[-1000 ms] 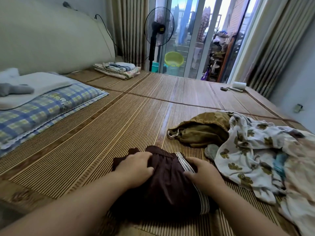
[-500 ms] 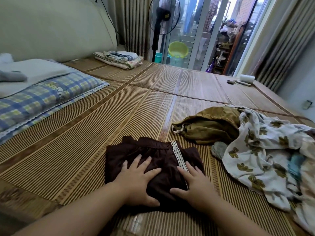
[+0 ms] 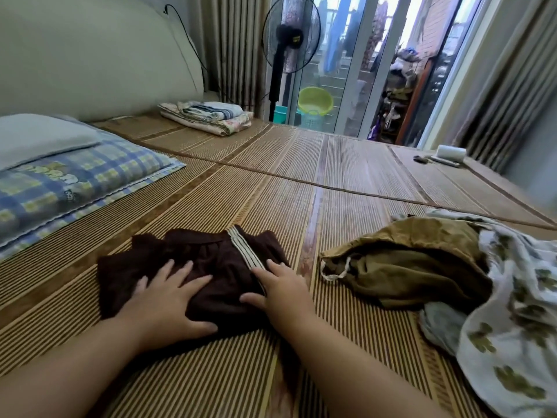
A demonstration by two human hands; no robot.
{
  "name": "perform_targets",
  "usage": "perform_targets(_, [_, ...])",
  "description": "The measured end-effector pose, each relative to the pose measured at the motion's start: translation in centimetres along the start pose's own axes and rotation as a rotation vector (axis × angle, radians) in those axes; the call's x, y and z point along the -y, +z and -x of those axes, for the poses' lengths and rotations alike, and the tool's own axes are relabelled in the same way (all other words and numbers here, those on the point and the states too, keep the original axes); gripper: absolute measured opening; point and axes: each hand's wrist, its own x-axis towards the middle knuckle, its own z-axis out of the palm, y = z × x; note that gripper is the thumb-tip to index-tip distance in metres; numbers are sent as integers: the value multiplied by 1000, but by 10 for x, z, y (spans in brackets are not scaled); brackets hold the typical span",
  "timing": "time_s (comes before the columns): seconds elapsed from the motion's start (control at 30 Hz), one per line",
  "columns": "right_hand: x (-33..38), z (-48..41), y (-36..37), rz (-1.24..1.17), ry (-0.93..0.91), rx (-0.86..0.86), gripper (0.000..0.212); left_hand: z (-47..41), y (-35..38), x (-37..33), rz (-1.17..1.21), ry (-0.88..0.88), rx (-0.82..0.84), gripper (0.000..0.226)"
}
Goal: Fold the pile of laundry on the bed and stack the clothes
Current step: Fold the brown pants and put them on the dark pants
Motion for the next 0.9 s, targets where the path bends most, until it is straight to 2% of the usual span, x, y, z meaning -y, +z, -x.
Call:
perform_targets(0.13, [-4, -10, 7, -67, 20, 36, 61, -12, 0, 1, 13, -70, 7, 95])
perform_targets(0.3, [-14, 22, -7, -48, 38, 65, 67, 6, -6, -28, 96, -78, -12, 92])
perform_targets(0.43, [-29, 69, -49, -54, 76, -77, 68, 27, -25, -73, 134, 68, -103, 87])
perform_targets(0.57, [-78, 115, -103, -7, 148, -246, 70, 45, -45, -142, 126, 274, -110, 83])
perform_targets(0.67, [-128, 132, -139, 46, 244, -297, 73, 49, -50, -190, 91, 415, -109, 83])
perform_targets(0.77, [-173, 137, -165, 36, 381, -349, 77, 37, -45, -227, 85, 468, -82, 85])
perform_targets(0.9, [-224, 142, -172, 80, 630, -191, 81, -4, -34, -254, 137, 412, -41, 92])
